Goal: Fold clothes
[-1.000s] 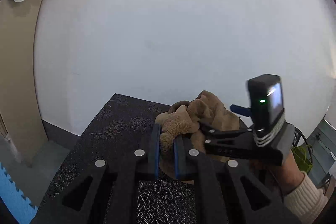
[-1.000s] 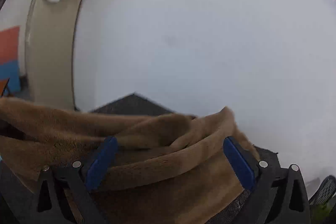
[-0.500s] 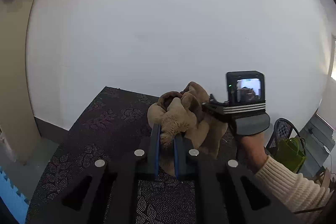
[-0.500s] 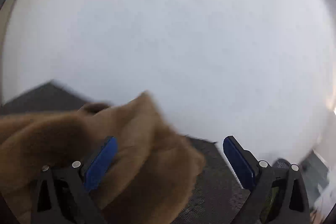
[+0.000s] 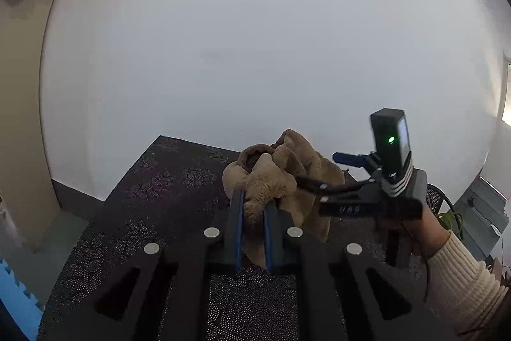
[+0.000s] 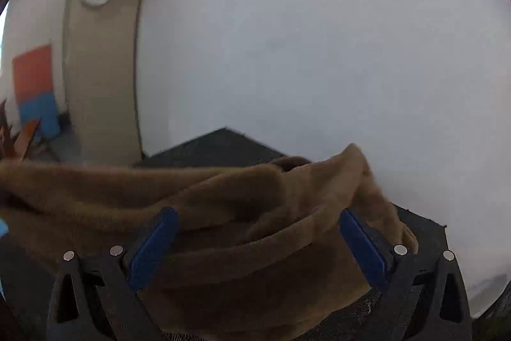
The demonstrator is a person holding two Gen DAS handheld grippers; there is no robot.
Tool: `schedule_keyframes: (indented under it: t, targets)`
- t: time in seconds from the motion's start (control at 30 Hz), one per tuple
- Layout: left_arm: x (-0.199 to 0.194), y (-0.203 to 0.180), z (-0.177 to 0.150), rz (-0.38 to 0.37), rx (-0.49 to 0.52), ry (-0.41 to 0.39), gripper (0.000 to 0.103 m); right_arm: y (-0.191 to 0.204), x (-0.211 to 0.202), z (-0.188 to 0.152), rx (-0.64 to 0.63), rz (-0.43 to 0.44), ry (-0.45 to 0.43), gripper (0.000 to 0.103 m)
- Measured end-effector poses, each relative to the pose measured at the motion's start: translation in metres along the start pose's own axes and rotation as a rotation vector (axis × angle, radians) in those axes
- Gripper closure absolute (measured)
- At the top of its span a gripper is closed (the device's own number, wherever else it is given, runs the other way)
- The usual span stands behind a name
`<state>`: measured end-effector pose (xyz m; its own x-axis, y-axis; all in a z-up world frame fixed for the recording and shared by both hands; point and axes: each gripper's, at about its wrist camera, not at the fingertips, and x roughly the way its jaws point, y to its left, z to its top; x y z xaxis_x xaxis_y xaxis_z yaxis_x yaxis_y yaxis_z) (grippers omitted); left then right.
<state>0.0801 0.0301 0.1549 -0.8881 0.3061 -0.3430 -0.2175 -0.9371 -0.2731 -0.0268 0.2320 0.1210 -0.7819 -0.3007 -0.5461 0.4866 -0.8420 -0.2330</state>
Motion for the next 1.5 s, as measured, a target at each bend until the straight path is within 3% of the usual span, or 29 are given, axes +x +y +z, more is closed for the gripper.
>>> schedule_keyframes:
  t: [0.13, 0.27, 0.33, 0.43, 0.5, 0.6, 0.7, 0.77, 0.87, 0.97, 1.07, 1.17, 1.23, 1.37, 1.4, 1.5]
  targets:
    - [-0.02, -0.006, 0.004, -0.003, 0.036, -0.074, 0.091, 0.021, 0.035, -0.005, -0.127, -0.062, 0.127, 0.001]
    - [-0.057, -0.017, 0.014, 0.007, 0.103, -0.211, 0.091, 0.001, 0.074, -0.002, -0.069, -0.2, 0.197, 0.001]
    - [-0.059, -0.014, 0.018, -0.01, 0.105, -0.188, 0.091, -0.016, 0.094, -0.002, -0.038, -0.308, 0.205, 0.001]
    - [-0.041, 0.0, 0.016, -0.028, 0.108, -0.069, 0.091, -0.037, 0.099, 0.002, 0.004, -0.422, 0.184, 0.001]
    - [-0.019, 0.011, 0.007, -0.027, 0.122, 0.029, 0.087, -0.049, 0.088, -0.002, 0.067, -0.398, 0.16, 0.001]
    - [0.02, 0.031, -0.019, -0.02, 0.151, 0.202, 0.069, -0.059, 0.065, -0.009, 0.146, -0.265, 0.126, 0.001]
    - [0.06, 0.054, -0.052, 0.025, 0.176, 0.361, 0.067, -0.088, 0.049, -0.008, 0.239, -0.012, 0.097, 0.001]
    - [0.078, 0.069, -0.067, 0.021, 0.134, 0.444, 0.067, -0.104, 0.043, -0.003, 0.3, 0.151, 0.1, 0.001]
    - [0.093, 0.084, -0.075, -0.018, 0.032, 0.498, 0.064, -0.122, 0.041, 0.005, 0.378, 0.343, 0.122, 0.001]
    - [0.098, 0.088, -0.075, -0.013, 0.003, 0.491, 0.053, -0.127, 0.052, 0.004, 0.443, 0.249, 0.213, 0.001]
    - [0.101, 0.089, -0.075, 0.004, -0.004, 0.487, 0.044, -0.139, 0.09, -0.01, 0.549, 0.147, 0.306, 0.002]
    - [0.102, 0.093, -0.079, 0.007, -0.021, 0.495, 0.04, -0.143, 0.111, -0.03, 0.566, 0.005, 0.373, 0.025]
    - [0.103, 0.095, -0.083, 0.018, -0.027, 0.503, 0.038, -0.143, 0.12, -0.04, 0.555, -0.059, 0.389, 0.034]
    - [0.111, 0.1, -0.084, 0.029, -0.042, 0.526, 0.036, -0.146, 0.111, -0.054, 0.525, -0.046, 0.3, 0.083]
    - [0.112, 0.101, -0.083, 0.03, -0.042, 0.527, 0.036, -0.149, 0.1, -0.055, 0.545, -0.027, 0.257, 0.089]
    - [0.114, 0.102, -0.082, 0.032, -0.041, 0.53, 0.036, -0.17, 0.055, -0.055, 0.641, 0.032, 0.099, 0.09]
